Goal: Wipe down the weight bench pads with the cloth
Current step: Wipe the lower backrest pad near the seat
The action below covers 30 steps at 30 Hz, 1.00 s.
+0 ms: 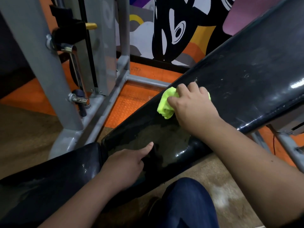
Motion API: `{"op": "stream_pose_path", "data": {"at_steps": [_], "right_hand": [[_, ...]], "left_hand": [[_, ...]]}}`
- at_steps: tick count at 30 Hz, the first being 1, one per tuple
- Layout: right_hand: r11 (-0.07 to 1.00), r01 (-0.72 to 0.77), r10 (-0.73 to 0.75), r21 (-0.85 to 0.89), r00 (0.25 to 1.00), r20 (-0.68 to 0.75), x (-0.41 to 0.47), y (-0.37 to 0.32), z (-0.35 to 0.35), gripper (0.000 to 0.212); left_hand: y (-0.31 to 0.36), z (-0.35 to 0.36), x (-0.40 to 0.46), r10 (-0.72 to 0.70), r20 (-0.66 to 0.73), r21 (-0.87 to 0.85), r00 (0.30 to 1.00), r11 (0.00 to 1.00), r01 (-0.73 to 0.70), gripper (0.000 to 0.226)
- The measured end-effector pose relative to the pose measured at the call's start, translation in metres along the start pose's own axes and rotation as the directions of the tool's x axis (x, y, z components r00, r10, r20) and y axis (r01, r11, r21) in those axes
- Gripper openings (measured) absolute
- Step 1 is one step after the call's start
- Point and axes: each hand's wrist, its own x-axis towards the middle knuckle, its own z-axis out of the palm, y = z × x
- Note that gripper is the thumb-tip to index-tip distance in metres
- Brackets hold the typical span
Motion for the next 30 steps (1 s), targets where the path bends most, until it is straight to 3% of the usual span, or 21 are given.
{"op": "stream_pose_path", "data": {"at_steps": [4,9,13,19,23,27,30], "right_hand": [[0.997,0.076,-0.076,-0.016,0.997,0.008,-0.005,-0.001,0.006,0.022],[1.000,-0.010,0.010,0.005,1.000,0.008,0.011,-0.001,0.000,0.023],[0.994,0.108,-0.107,-0.007,0.992,0.060,0.005,-0.012,0.006,0.028],[1.000,-0.008,0.006,0.015,0.997,0.081,0.021,-0.012,-0.001,0.028],[0.995,0.096,-0.096,0.003,0.992,0.084,0.011,-0.014,0.004,0.029],[1.000,0.006,-0.008,0.028,0.998,0.066,0.025,-0.009,0.002,0.026],[0.999,0.046,-0.048,0.020,0.995,0.091,0.026,-0.021,0.005,0.029]], "left_hand": [[-0.006,0.001,0.003,0.002,0.005,-0.016,1.000,1.000,-0.002,0.065],[-0.006,0.003,0.004,-0.004,-0.007,-0.009,1.000,1.000,0.004,0.065],[-0.008,0.004,0.002,0.005,-0.030,0.020,1.000,1.000,-0.005,0.067],[-0.012,0.010,-0.003,0.047,-0.086,0.102,0.995,0.994,-0.038,0.071],[-0.020,0.004,-0.002,0.047,-0.106,0.157,0.993,0.987,-0.030,0.073],[-0.025,-0.004,0.003,-0.009,-0.056,0.220,0.998,0.975,0.021,0.072],[-0.025,-0.002,0.006,-0.025,-0.035,0.216,0.999,0.976,0.032,0.072]]}}
